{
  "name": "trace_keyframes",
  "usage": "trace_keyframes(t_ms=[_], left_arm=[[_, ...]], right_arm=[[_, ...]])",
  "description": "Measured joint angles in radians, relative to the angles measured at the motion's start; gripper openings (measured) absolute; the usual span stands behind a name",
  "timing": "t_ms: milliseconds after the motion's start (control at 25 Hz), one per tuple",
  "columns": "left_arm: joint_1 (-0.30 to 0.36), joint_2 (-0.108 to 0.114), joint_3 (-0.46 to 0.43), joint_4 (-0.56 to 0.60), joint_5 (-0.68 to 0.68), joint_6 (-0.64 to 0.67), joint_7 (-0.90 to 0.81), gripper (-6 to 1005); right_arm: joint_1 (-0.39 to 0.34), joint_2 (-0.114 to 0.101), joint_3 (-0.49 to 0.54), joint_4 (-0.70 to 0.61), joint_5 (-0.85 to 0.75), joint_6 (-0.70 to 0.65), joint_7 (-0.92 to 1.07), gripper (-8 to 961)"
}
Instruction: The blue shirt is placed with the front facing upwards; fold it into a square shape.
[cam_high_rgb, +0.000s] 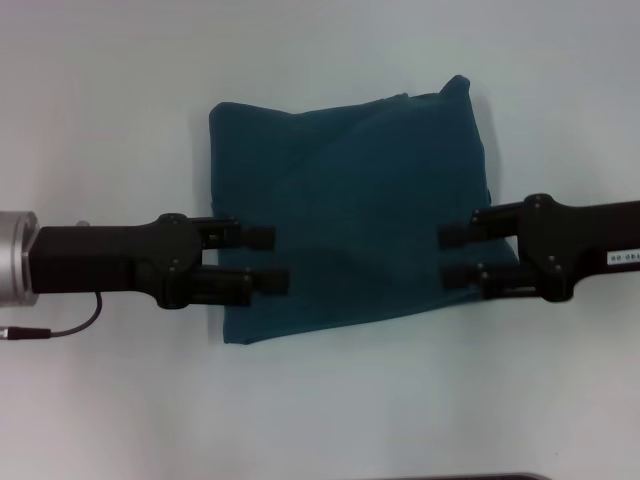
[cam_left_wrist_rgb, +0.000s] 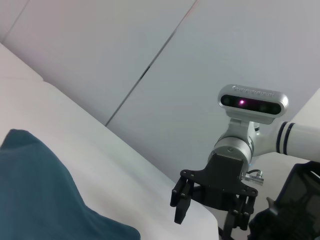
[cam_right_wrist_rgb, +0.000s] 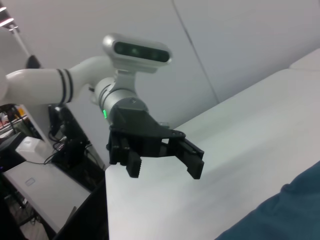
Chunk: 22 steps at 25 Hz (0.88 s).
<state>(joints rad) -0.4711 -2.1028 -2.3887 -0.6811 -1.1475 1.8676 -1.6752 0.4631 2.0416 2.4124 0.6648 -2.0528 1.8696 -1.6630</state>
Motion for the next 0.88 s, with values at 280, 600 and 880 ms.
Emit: trace_keyframes(t_ms=[280,600,880], left_arm=[[0.009,0.008,0.001,0.0,0.01,0.017,-0.017,807],[0.018,0.015,0.0,0.0,0.01,0.007,-0.021,806],[0.013,0.018,0.0,0.0,0.01,-0.016,-0.016,807]], right_arm=[[0.0,-0.006,-0.018,0.007,-0.007,0.028,-0.005,659],[0.008,-0.006,-0.022,0.044,-0.009,0.006,-0.001,794],[0.017,-0.007,-0.019,0.063,-0.009,-0.011,-0.009,795]])
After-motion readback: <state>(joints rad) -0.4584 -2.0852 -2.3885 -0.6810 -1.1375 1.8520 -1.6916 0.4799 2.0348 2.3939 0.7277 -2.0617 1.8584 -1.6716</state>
